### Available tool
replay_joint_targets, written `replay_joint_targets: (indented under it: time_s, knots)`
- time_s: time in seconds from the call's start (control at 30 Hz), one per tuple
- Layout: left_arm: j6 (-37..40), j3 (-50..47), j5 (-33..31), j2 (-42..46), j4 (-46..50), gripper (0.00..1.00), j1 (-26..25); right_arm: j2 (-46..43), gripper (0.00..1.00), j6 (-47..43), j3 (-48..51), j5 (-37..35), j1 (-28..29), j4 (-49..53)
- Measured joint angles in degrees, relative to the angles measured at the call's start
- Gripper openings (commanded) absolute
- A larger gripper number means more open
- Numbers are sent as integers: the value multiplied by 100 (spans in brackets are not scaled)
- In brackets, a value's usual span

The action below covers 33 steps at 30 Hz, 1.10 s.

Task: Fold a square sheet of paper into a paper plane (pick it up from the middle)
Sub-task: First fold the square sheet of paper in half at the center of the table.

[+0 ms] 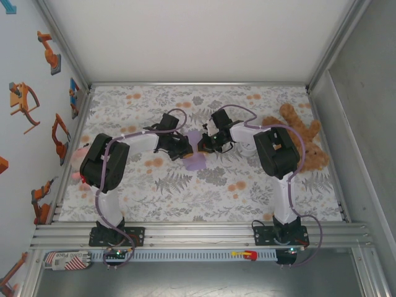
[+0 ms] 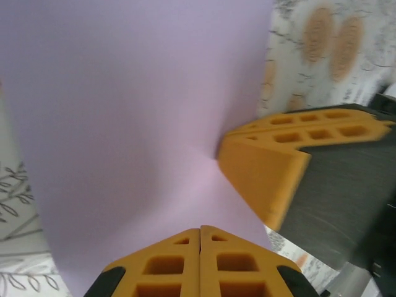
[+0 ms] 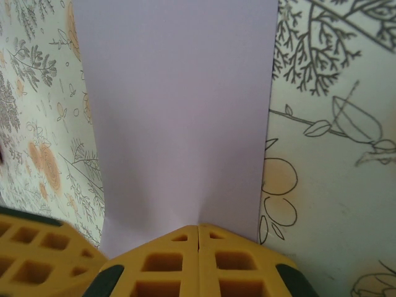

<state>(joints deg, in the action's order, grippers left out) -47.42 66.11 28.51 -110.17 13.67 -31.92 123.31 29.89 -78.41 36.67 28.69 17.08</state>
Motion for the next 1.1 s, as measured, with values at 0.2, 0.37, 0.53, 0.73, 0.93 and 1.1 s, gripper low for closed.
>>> replay_joint_targets:
  time_s: [0.2,0.37,0.53,0.73,0.93,1.1]
  knots:
    - [9,37,-24,-212,146,6,7,0,0,0,4,0,-4,0]
    - [9,35,-26,-214,175,7,7,0,0,0,4,2,-4,0]
    - [9,-42,-15,-208,94,8,9,0,0,0,4,2,-4,0]
    - [13,-328,-9,-68,-214,10,13,0,0,0,7,2,-4,-2]
    - [188,-551,-92,201,122,11,42,0,0,0,9,2,-4,-2]
    - [398,-752,-240,485,592,10,92,0,0,0,11,2,-4,-4]
